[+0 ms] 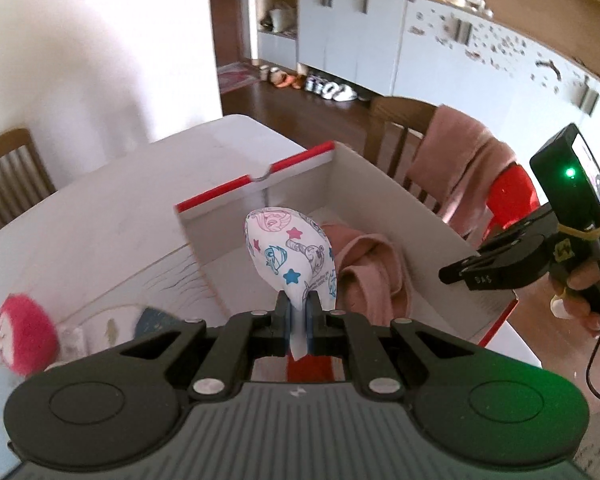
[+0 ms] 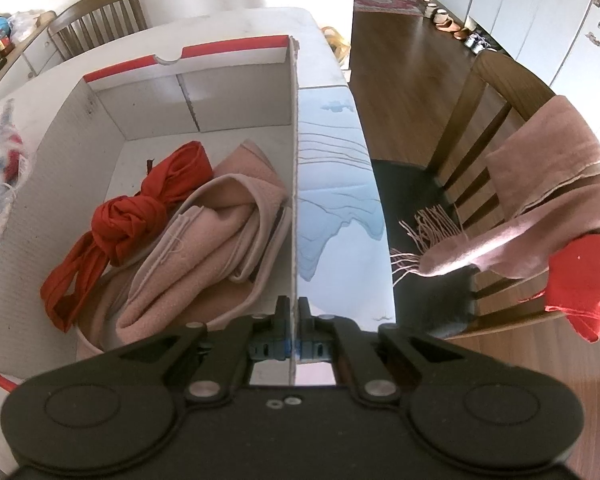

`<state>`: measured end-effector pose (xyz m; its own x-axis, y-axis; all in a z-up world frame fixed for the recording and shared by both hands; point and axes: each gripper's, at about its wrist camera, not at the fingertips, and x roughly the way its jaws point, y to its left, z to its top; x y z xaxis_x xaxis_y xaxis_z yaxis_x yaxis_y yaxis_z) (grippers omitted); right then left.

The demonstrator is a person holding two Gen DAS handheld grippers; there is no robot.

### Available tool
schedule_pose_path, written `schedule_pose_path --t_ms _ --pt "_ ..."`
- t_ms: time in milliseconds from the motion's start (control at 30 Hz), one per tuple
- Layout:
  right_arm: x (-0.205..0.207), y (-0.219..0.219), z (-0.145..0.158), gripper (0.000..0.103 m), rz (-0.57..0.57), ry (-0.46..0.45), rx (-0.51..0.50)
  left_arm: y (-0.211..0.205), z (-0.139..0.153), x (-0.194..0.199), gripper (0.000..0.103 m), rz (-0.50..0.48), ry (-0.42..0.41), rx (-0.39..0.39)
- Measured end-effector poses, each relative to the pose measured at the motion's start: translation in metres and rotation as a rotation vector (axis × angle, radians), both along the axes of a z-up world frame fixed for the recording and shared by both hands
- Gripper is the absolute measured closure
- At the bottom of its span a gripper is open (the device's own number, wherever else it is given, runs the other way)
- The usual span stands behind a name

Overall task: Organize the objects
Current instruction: 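Lift the face mask with the left gripper and carry it into the box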

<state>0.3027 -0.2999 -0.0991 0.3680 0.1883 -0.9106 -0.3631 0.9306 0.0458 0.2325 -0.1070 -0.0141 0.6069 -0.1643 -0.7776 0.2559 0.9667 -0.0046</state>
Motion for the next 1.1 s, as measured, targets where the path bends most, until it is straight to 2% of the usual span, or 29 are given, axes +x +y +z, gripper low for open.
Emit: schedule_pose_path --t_ms 533,867,1100 --pt "0.000 0.000 -0.001 0.101 0.023 -0.003 0.001 -0.064 -0.054 0.053 0.097 -0.138 0.127 0.116" --pt "0.000 0.001 -0.001 0.101 0.024 -0.001 0.000 -0.067 -0.083 0.063 0.097 -0.137 0.210 0.159" --pt "0.001 0.000 -0.001 0.101 0.019 0.002 0.004 -0.061 -0.087 0.063 0.094 -0.128 0.215 0.155"
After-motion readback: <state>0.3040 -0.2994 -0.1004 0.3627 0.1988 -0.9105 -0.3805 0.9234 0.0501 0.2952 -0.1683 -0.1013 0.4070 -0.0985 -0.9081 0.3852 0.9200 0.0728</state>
